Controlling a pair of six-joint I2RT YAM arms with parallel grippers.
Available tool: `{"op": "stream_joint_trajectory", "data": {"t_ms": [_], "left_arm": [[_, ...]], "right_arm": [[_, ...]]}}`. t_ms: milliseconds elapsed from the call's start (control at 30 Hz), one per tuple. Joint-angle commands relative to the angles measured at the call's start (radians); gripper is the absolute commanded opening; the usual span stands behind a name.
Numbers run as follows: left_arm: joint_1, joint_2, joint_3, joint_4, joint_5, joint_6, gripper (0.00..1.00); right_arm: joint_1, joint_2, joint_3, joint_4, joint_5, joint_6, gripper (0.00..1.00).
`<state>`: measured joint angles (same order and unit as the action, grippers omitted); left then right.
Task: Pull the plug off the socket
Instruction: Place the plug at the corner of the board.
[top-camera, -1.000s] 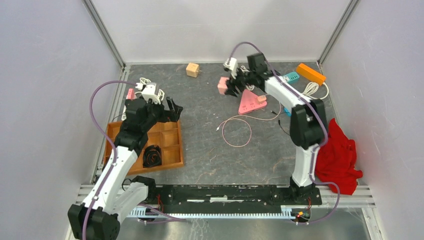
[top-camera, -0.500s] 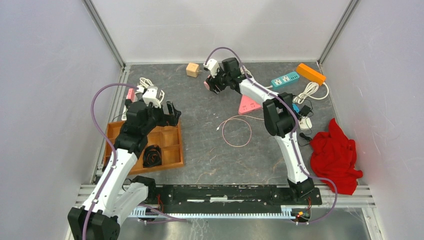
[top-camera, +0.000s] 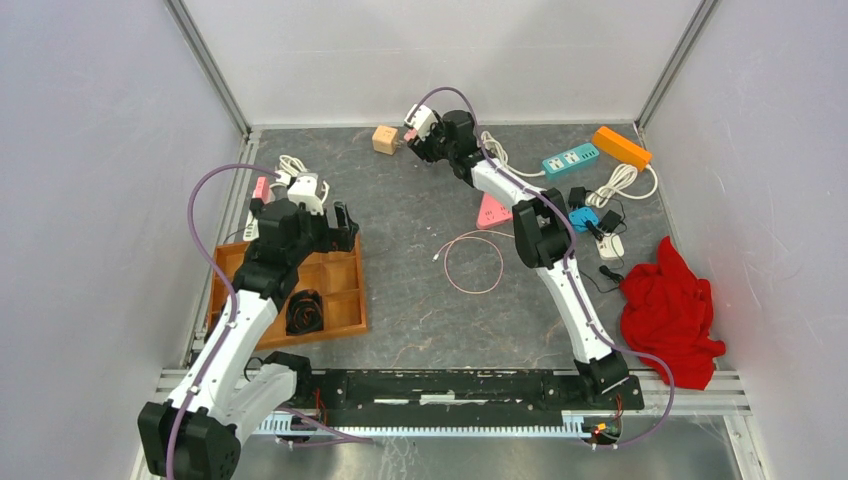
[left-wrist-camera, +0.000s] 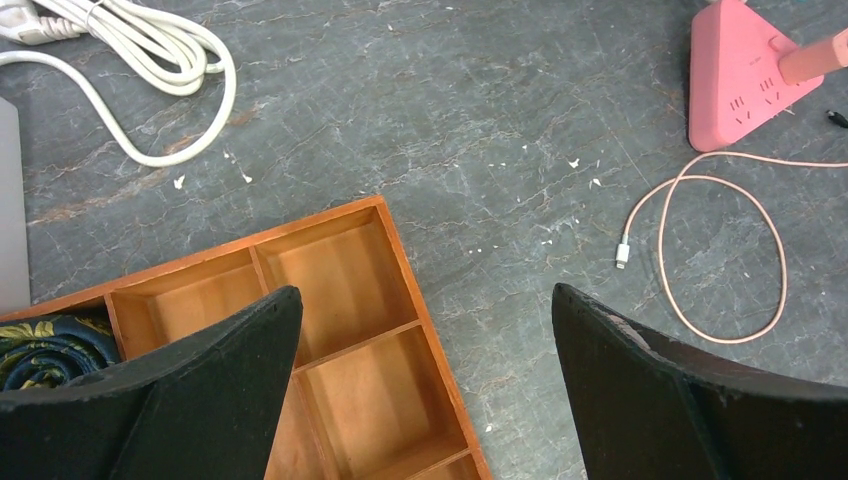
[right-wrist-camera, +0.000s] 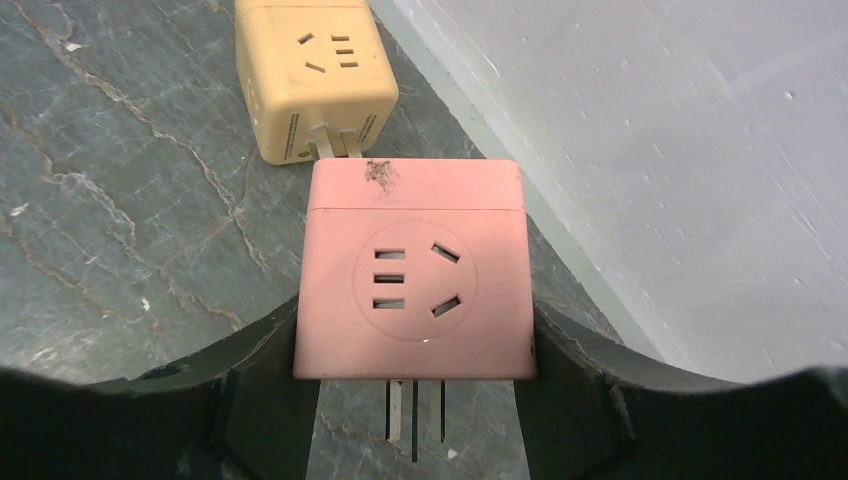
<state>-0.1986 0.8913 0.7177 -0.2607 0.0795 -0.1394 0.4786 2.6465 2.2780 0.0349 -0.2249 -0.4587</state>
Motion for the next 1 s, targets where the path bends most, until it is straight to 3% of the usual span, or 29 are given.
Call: {"op": "stream_joint_trajectory", "data": {"t_ms": [0, 267, 567, 800, 967], "left_arm": [[0.002, 0.013, 0.005, 0.000, -0.029, 0.070, 1.00], [0.004, 0.015, 0.004, -0.001, -0.037, 0.076, 1.00], [0.004, 0.005, 0.002, -0.001, -0.053, 0.085, 1.00], [0.004, -0.009, 0.000, 0.000, -0.069, 0.096, 1.00], [0.003, -0.027, -0.003, 0.011, -0.057, 0.095, 1.00]], "right_arm": [[0.003, 0.038, 0.070, 0.117, 0.004, -0.027, 0.50], [0.004, 0.035, 0.045, 0.131, 0.023, -0.046, 0.62], [0.015, -0.014, -0.007, 0.136, 0.030, -0.065, 0.97], [0.016, -0.183, -0.057, 0.023, -0.071, -0.074, 0.98], [0.001, -0.430, -0.215, -0.132, -0.199, -0.122, 0.98]]}}
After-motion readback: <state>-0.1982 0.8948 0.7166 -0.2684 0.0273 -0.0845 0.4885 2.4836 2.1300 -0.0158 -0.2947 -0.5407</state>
